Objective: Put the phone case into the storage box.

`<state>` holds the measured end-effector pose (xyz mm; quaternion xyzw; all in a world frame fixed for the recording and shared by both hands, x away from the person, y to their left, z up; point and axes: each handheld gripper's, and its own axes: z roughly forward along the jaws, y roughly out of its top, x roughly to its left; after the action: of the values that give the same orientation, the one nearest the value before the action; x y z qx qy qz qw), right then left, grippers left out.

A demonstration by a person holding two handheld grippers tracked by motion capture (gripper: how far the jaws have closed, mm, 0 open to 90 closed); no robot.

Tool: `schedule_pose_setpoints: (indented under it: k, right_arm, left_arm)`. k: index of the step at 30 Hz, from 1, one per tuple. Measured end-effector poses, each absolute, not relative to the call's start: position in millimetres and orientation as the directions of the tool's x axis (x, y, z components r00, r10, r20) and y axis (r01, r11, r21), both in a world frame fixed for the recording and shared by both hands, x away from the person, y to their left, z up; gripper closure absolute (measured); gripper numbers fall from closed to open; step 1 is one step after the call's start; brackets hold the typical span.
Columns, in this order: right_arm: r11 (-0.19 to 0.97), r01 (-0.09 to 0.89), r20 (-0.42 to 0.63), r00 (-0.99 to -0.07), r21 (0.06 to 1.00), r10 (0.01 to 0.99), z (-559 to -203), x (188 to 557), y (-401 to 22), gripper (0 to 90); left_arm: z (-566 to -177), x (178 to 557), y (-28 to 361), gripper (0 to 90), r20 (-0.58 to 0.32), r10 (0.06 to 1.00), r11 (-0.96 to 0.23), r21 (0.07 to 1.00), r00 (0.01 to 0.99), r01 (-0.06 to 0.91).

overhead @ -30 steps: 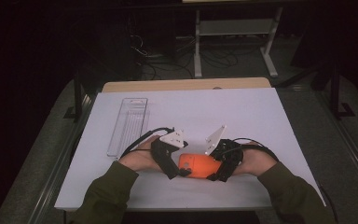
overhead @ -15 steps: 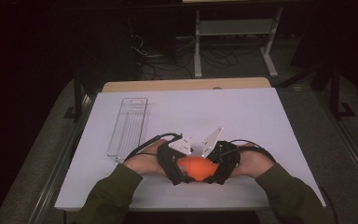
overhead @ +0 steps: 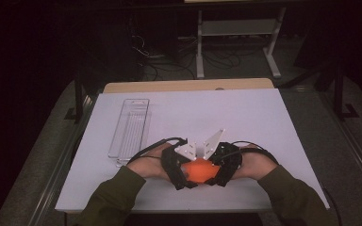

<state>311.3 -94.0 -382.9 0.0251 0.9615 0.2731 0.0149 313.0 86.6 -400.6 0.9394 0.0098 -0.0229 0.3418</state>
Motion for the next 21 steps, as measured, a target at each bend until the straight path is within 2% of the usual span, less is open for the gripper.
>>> schedule_pose_setpoints:
  k: [9,12,19,21]
  right_arm:
    - [0.848,0.028,-0.024,-0.999,0.53,0.048,-381.4,310.1,-92.5,15.3]
    - [0.848,0.027,-0.027,-0.998,0.529,0.048,-381.0,310.0,-92.3,15.3]
    - [0.846,0.021,-0.035,-0.998,0.533,0.047,-381.0,309.4,-91.4,15.2]
    - [0.845,0.02,-0.036,-0.998,0.535,0.046,-380.7,309.7,-91.4,15.2]
  left_arm:
    - [-401.5,312.6,85.6,0.0,-0.045,0.004,-0.769,0.638,0.999,0.032]
    - [-400.7,313.2,86.1,7.3,-0.031,-0.003,-0.773,0.634,1.0,0.017]
    - [-400.9,312.9,86.0,8.4,-0.034,-0.003,-0.774,0.633,0.999,0.019]
    - [-400.5,313.1,86.3,11.6,-0.029,-0.006,-0.772,0.636,1.0,0.014]
